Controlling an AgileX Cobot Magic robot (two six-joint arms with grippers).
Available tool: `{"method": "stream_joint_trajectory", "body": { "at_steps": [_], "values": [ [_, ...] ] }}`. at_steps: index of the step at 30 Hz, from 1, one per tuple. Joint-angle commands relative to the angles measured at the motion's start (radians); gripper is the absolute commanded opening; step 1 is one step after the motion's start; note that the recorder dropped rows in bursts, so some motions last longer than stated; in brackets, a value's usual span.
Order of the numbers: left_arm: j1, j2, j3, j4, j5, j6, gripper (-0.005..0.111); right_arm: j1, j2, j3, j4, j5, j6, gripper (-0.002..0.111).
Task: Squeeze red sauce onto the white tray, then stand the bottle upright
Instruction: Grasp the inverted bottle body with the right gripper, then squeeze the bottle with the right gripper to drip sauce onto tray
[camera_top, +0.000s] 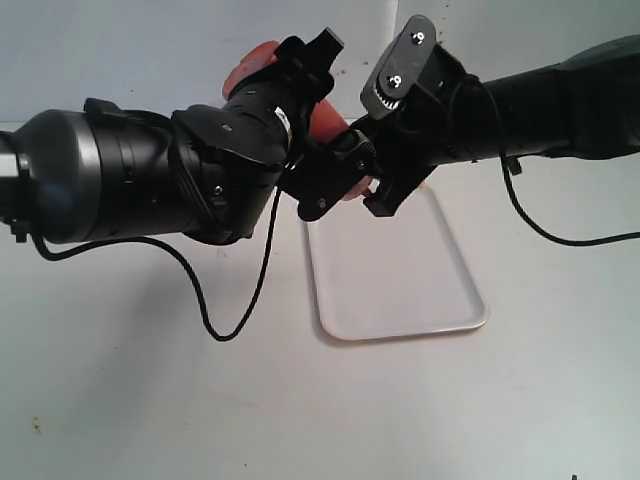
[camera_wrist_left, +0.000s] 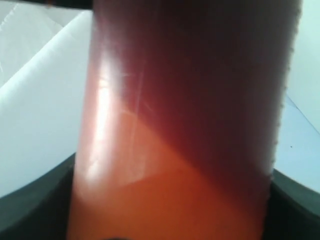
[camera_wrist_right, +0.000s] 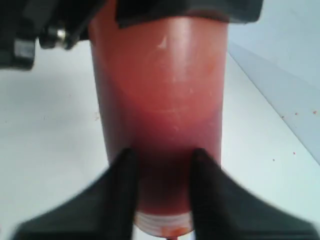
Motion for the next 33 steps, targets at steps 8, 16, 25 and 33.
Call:
{"method": "stream_joint_trajectory", "body": {
  "at_steps": [8,16,25,33],
  "values": [
    [-0.015,-0.011,-0.013,0.041,-0.036,-0.046,0.000,0.014,-0.007,-0.006,0.014,0.025,0.019,0.000],
    [-0.015,-0.011,-0.013,0.041,-0.032,-0.046,0.000,0.014,-0.014,-0.006,-0.270,-0.022,0.110,0.043],
    [-0.015,-0.011,-0.013,0.041,-0.025,-0.042,0.000,0.014,-0.014,-0.006,-0.272,-0.092,0.135,0.105],
    [0.004,-0.011,-0.013,0.041,-0.004,-0.044,0.000,0.014,-0.031,-0.006,-0.306,-0.102,0.126,0.105]
  ]
}}
